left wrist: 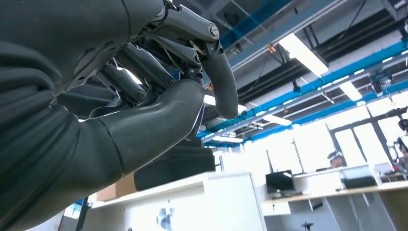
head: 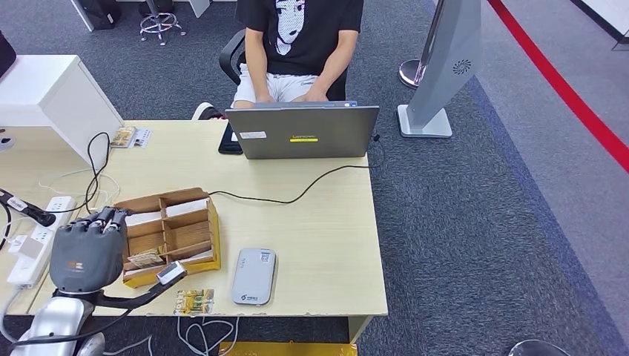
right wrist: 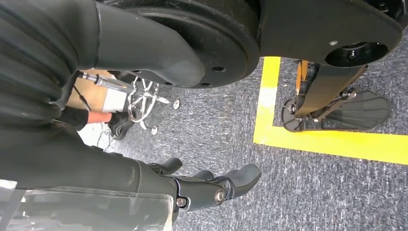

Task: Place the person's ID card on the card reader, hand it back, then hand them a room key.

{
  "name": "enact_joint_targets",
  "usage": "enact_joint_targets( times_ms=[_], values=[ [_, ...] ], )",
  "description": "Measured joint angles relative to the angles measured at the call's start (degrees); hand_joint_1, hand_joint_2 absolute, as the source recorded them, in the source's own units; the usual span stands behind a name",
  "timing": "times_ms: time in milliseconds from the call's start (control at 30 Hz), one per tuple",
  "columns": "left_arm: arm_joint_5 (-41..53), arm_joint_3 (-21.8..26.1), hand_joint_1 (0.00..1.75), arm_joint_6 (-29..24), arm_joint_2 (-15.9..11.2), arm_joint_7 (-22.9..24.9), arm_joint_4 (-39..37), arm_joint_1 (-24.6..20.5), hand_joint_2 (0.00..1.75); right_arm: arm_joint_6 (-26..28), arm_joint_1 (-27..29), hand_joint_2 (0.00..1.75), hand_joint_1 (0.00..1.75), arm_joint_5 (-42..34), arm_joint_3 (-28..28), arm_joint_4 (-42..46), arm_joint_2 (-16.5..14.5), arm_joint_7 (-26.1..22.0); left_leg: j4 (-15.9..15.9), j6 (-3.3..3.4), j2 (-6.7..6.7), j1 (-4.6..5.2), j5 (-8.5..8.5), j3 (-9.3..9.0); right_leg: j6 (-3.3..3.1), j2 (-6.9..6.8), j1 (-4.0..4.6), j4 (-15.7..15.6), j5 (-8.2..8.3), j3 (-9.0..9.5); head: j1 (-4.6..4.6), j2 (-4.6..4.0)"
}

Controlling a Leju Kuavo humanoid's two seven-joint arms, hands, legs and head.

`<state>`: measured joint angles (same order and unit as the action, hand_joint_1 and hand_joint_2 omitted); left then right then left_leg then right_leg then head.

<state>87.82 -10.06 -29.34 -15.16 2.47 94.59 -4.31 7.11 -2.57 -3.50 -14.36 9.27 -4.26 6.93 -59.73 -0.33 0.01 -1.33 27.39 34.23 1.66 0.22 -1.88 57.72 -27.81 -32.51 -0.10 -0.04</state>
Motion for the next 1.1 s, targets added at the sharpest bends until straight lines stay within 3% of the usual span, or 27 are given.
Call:
enact_joint_targets(
  times_ms=[433, 1100],
  values=[
    [0.0, -0.1, 1.75, 0.4, -1.9, 0.0, 3.7, 0.0, 1.75, -0.1, 0.0, 1.75, 0.0, 0.2, 0.0, 0.0, 0.0, -0.3, 0.0, 0.0, 0.0, 0.0, 0.0, 0.0, 0.0, 0.0, 0.0, 0.0, 0.0, 0.0, -0.01, 0.0],
    [0.0, -0.9, 1.75, 0.3, -1.2, -0.6, 3.6, -0.1, 1.75, -0.2, 0.0, 1.75, 0.0, 0.4, 0.0, 0.0, 0.0, -0.3, 0.0, 0.0, 0.01, 0.0, 0.0, 0.01, 0.0, 0.0, 0.0, 0.0, 0.0, -0.02, 0.0, 0.0]
  ],
)
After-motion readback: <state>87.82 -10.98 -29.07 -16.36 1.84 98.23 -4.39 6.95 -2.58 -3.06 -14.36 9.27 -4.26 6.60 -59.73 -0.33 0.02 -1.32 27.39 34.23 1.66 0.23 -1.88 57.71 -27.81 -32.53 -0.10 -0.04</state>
